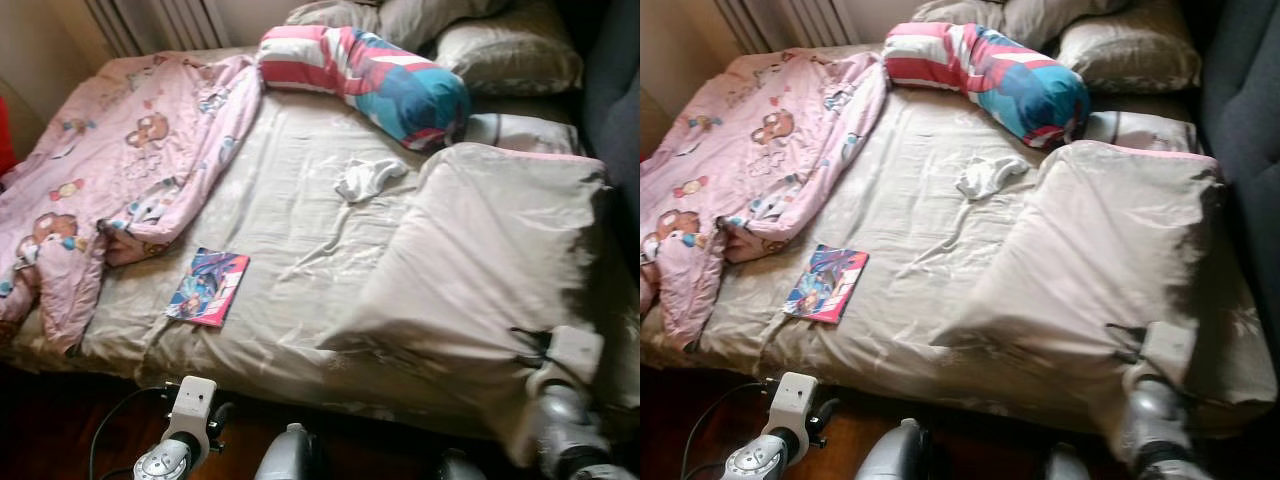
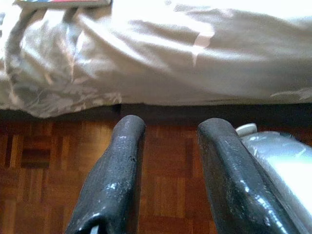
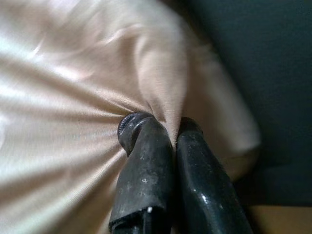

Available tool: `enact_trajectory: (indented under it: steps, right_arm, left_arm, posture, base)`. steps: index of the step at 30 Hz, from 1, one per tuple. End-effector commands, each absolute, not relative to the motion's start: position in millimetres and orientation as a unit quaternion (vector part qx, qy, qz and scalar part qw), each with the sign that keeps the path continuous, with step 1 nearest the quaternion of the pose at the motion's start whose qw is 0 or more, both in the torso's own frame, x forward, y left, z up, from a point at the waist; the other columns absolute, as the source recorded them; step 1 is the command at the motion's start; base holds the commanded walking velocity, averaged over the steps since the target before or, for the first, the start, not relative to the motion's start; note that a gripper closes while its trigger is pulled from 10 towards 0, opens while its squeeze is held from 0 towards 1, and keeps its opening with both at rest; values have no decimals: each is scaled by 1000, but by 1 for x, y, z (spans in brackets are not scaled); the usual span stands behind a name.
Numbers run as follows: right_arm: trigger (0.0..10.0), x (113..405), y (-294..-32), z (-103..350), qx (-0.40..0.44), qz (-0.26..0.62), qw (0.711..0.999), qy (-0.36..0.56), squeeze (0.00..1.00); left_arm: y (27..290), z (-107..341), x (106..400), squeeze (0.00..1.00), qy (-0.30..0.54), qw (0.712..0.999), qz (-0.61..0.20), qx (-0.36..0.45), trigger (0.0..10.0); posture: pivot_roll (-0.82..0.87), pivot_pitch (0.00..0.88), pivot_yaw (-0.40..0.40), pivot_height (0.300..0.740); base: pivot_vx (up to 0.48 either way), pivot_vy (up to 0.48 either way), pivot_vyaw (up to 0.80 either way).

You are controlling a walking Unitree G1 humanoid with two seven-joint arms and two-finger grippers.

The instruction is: Clean up the room

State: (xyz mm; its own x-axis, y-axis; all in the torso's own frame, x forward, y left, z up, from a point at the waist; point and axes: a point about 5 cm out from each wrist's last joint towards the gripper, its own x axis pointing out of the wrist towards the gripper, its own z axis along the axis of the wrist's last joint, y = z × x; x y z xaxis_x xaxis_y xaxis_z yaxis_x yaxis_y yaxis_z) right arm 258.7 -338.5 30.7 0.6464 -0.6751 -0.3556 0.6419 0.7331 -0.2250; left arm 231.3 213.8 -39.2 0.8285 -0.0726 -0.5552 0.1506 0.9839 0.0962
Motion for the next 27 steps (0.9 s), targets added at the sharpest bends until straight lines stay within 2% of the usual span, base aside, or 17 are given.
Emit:
enact_trajectory:
  steps: [1, 5, 7, 8, 9, 10, 13, 18, 22, 25, 26, 27]
  right_arm:
    - [10000, 245, -371, 49, -58, -442, 878, 174, 0]
    - [10000, 226, -406, 73, -95, -518, 839, 133, 0]
    - [10000, 219, -415, 78, -101, -540, 826, 127, 0]
    - [10000, 205, -425, 79, -106, -568, 806, 127, 0]
    - [10000, 205, -425, 79, -106, -568, 806, 127, 0]
    - [10000, 191, -430, 74, -103, -589, 789, 137, 0]
    - [10000, 180, -429, 62, -86, -596, 782, 161, 0]
    - [10000, 164, -403, 18, 13, -594, 774, 217, 0]
    - [10000, 159, -390, 3, 82, -606, 759, 225, 0]
    - [10000, 163, -388, 3, 89, -601, 764, 219, 0]
    - [10000, 166, -388, 5, 93, -599, 767, 211, 435]
    - [10000, 167, -388, 6, 96, -598, 769, 205, 435]
  left_arm:
    - [221, -46, 221, 0, 312, 946, -51, 70, 10000]
    - [222, -47, 220, 0, 316, 945, -50, 72, 10000]
    - [222, -47, 221, 0, 317, 944, -50, 72, 10000]
    - [222, -47, 221, 0, 318, 944, -52, 73, 10000]
    - [222, -47, 221, 0, 318, 944, -52, 73, 10000]
    - [222, -47, 221, 0, 319, 943, -53, 74, 10000]
    - [221, -47, 221, 0, 321, 942, -55, 75, 10000]
    - [220, -49, 219, 0, 328, 940, -60, 77, 10000]
    - [223, -49, 218, 0, 331, 938, -58, 79, 10000]
    - [225, -49, 218, 0, 333, 938, -55, 80, 10000]
    - [225, -49, 218, 0, 333, 938, -55, 80, 10000]
    - [225, -49, 218, 0, 333, 938, -55, 80, 10000]
  posture:
    - [-41, 142, 137, 656]
    - [-53, 144, 140, 656]
    - [-56, 145, 141, 656]
    - [-58, 148, 143, 656]
    - [-58, 148, 143, 656]
    - [-61, 151, 145, 656]
    - [-62, 153, 147, 656]
    - [-46, 156, 153, 656]
    - [-35, 156, 156, 656]
    - [-29, 157, 155, 656]
    - [-29, 157, 155, 656]
    - [-29, 157, 155, 656]
  base:
    - [0, 0, 0]
    - [0, 0, 0]
    - [0, 0, 0]
    - [0, 0, 0]
    - [0, 0, 0]
    - [0, 0, 0]
    - [0, 0, 0]
    - [0, 0, 0]
    - [0, 0, 0]
    - [0, 0, 0]
    - [0, 0, 0]
    - [0, 0, 0]
